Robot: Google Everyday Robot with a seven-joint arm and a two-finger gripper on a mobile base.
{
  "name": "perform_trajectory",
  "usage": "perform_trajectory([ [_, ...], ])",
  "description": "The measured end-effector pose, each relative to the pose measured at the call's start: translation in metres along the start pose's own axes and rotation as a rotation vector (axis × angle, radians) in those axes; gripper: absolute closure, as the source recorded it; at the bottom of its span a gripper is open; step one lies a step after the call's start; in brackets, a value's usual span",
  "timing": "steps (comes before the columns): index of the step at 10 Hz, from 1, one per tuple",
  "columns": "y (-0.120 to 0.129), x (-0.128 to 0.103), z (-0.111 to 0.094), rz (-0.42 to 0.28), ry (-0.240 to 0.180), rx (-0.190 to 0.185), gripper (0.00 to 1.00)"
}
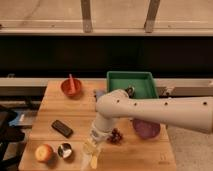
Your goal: Place banana in paper cup
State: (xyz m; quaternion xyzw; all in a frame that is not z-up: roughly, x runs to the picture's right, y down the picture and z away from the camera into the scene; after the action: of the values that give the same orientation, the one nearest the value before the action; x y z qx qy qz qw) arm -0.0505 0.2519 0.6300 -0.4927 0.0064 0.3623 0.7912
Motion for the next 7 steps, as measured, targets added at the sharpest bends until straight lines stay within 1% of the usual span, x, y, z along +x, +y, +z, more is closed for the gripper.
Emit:
perform_trajectory([
  [2, 0.000, -0.001, -0.002, -0.002, -0.001, 0.004, 0.20],
  [4, -0.001, -0.001, -0.009, -0.003, -0.006, 0.021, 0.20],
  [6, 0.000, -0.002, -0.025, 0.008, -0.021, 0.057, 0.20],
  [7, -0.001, -0.002, -0.040, 0.021, -0.040, 0.090, 0.20],
])
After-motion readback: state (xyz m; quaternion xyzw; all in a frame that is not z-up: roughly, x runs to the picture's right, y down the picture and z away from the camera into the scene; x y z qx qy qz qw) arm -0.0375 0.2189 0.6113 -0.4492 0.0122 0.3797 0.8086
